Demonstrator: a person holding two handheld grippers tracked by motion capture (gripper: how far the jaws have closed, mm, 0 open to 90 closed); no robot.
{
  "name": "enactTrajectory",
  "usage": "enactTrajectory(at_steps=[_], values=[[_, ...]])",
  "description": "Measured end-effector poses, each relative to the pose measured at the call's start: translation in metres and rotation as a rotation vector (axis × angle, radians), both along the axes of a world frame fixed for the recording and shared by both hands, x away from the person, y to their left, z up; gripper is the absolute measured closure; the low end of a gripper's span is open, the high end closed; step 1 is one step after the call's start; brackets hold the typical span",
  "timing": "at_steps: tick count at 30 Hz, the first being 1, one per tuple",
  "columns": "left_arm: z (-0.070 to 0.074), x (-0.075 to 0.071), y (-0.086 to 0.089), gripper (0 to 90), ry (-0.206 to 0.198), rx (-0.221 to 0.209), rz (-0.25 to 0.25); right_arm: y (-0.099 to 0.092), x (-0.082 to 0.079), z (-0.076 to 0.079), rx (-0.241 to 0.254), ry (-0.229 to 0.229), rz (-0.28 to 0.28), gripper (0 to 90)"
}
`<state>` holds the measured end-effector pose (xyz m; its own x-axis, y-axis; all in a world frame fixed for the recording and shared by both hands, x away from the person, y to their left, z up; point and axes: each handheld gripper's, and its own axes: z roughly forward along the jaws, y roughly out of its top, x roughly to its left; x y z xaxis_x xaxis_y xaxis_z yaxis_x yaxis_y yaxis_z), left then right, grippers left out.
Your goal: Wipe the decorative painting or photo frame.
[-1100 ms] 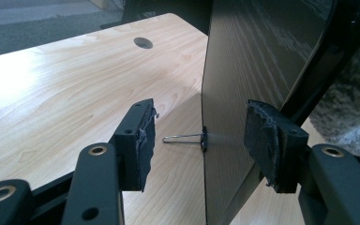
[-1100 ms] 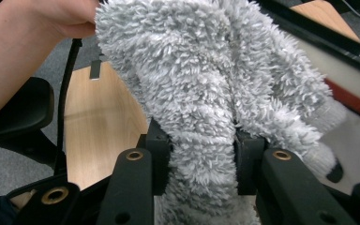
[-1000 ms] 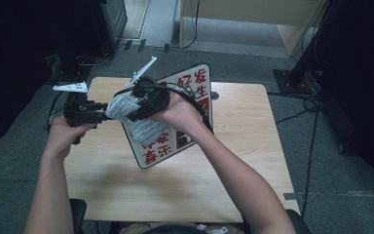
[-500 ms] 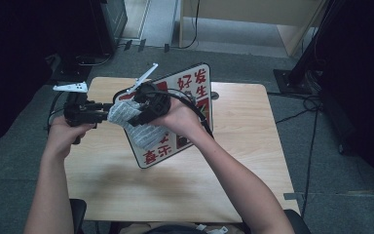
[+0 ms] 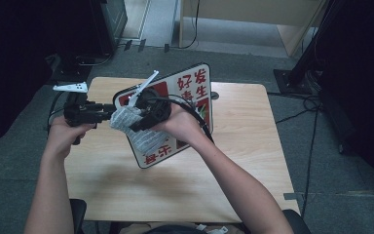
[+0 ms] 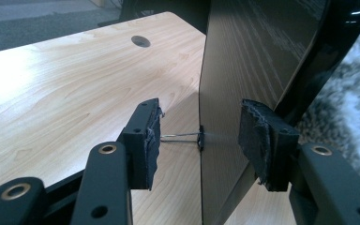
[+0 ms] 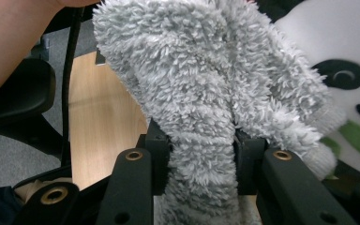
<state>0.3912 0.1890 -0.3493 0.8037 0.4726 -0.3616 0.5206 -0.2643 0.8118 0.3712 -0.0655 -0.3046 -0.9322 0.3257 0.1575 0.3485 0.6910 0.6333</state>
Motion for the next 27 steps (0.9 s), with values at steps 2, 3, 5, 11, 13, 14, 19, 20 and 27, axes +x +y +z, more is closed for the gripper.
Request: enactTrajectory(at_steps=[2,3,5,11,13,14,19,20,27], values=[[0.0,0.0,0.0,49.7,0.0,-0.001,0.0,0.0,-0.001,-0.002,0.002,0.004,-0.002,67.2],[0.0,0.0,0.0,49.7,0.0,0.0,0.0,0.0,-0.001,-0.003,0.003,0.003,0.0,67.2],[0.0,0.0,0.0,49.4,0.001,-0.001,-0.001,0.0,-0.002,-0.005,0.004,0.005,0.001,67.2],[0.0,0.0,0.0,49.2,0.001,0.001,0.0,-0.003,-0.004,-0.015,0.015,0.011,0.0,67.1],[0.0,0.0,-0.001,49.2,0.001,0.004,0.002,-0.004,-0.004,-0.017,0.019,0.013,0.002,67.1],[0.0,0.0,-0.001,49.0,0.001,0.005,0.002,-0.004,-0.004,-0.019,0.02,0.014,0.001,67.1],[0.0,0.0,-0.001,49.0,0.0,0.009,0.002,-0.005,-0.006,-0.025,0.016,0.02,0.006,67.2],[0.0,0.0,-0.001,49.0,0.003,0.008,0.003,-0.005,-0.006,-0.026,0.016,0.02,0.007,67.1],[0.0,0.001,0.0,49.1,0.024,0.007,0.002,-0.006,-0.008,-0.035,0.014,0.03,0.007,67.1]])
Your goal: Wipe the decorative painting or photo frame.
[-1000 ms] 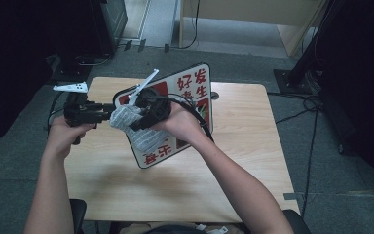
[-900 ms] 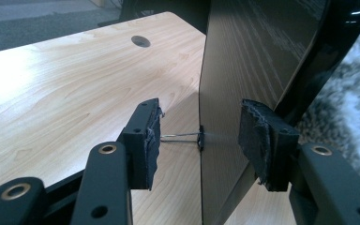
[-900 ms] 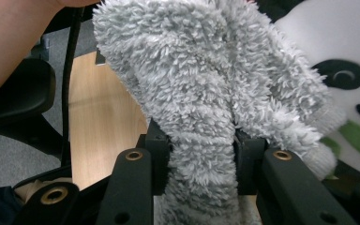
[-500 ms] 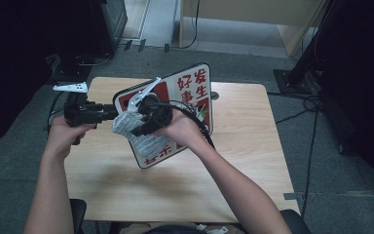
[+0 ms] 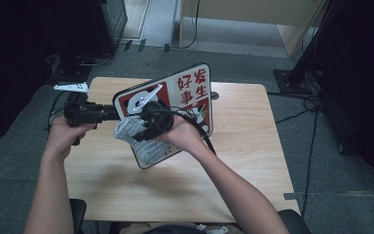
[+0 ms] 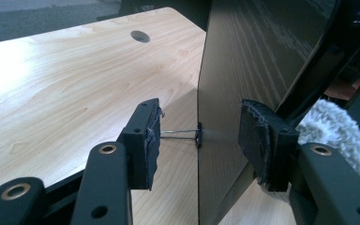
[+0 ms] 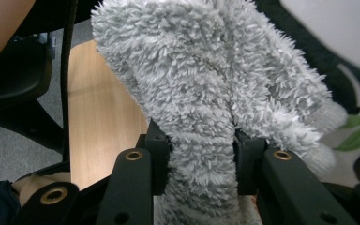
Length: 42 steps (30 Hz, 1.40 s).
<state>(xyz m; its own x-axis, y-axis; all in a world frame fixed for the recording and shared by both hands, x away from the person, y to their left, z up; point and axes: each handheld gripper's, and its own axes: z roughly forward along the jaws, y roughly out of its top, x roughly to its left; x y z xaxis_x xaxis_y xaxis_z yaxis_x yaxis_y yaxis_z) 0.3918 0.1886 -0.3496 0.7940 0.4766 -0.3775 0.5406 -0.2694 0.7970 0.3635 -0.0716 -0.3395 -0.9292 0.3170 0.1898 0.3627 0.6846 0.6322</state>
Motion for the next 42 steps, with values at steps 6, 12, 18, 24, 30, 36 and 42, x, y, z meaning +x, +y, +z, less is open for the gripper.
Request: enactTrajectory(at_steps=[6,12,18,24,30,36,42], values=[[0.0,-0.001,0.0,49.2,-0.007,0.004,0.001,-0.001,-0.002,-0.008,0.002,0.009,0.001,67.1],[0.0,-0.001,0.0,49.2,-0.011,0.007,0.002,-0.003,-0.003,-0.016,0.005,0.007,0.008,67.1],[0.0,-0.002,-0.001,49.4,-0.013,0.009,0.004,-0.004,-0.005,-0.027,0.009,0.011,0.009,67.1],[0.0,-0.002,-0.001,49.8,-0.014,0.013,0.004,-0.005,-0.008,-0.037,0.004,0.026,0.01,67.0],[0.0,-0.003,-0.001,50.5,-0.014,0.013,0.003,-0.006,-0.009,-0.047,-0.001,0.034,0.012,67.0],[-0.001,-0.003,-0.001,50.5,-0.017,0.01,0.004,-0.007,-0.011,-0.058,-0.004,0.04,0.023,67.0],[-0.001,-0.003,-0.002,50.5,-0.021,0.014,0.001,-0.008,-0.013,-0.07,-0.017,0.05,0.03,67.0]])
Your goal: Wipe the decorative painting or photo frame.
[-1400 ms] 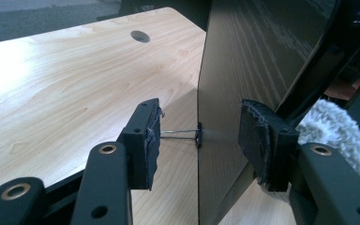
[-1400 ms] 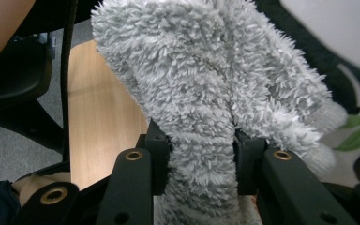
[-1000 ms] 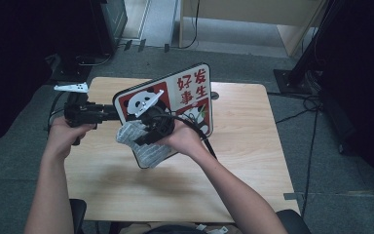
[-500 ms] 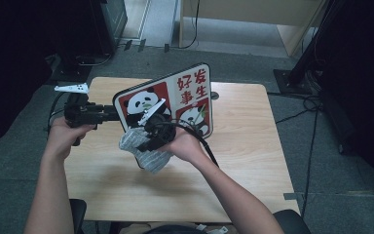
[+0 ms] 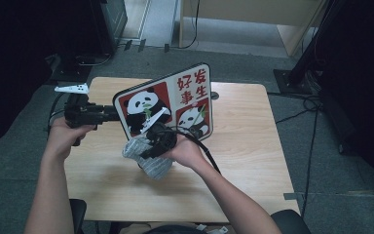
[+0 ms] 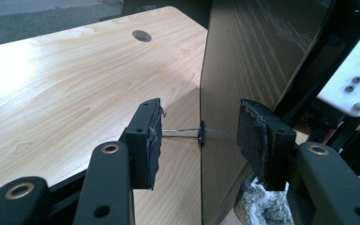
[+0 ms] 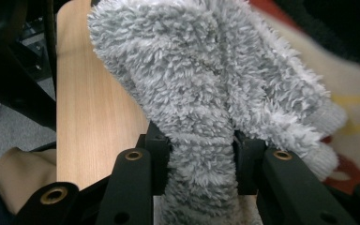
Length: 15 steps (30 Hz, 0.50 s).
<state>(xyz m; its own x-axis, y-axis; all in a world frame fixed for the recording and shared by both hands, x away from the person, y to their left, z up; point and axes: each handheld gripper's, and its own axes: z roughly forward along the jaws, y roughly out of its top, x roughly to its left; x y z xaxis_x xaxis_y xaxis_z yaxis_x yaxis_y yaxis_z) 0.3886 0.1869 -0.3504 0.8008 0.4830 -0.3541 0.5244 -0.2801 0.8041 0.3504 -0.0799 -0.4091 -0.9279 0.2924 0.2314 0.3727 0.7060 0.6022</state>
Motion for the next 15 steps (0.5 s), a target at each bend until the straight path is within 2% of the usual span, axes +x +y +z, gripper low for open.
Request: enactTrajectory(at_steps=[15], values=[[0.0,0.0,0.001,50.3,0.006,0.0,0.001,-0.003,-0.005,-0.026,-0.017,0.02,0.012,67.1]])
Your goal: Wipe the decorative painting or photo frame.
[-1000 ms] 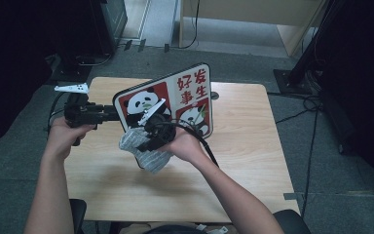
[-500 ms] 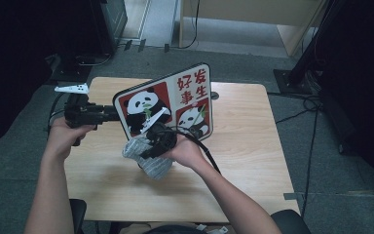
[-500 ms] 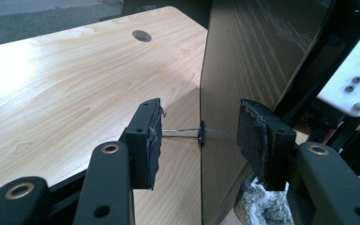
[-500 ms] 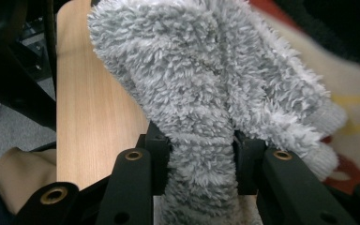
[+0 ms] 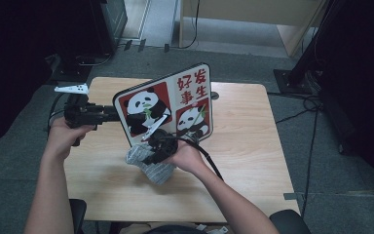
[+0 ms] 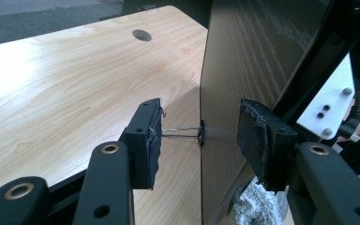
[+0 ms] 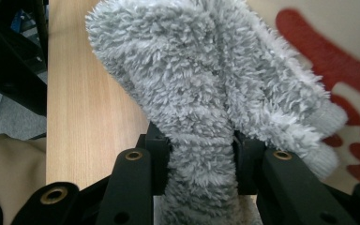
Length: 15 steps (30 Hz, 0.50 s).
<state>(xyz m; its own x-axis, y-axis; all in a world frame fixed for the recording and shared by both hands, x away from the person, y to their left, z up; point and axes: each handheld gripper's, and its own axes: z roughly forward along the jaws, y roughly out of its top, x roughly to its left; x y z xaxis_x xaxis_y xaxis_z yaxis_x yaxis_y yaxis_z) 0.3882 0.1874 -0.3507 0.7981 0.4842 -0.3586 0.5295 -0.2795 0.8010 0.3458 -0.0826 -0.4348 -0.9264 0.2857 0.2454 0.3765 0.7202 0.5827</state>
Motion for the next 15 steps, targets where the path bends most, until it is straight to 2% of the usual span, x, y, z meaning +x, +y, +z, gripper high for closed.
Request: enactTrajectory(at_steps=[15], values=[[-0.001,0.0,0.001,49.1,0.006,0.002,0.004,-0.003,-0.003,-0.026,-0.005,0.04,0.005,67.1]])
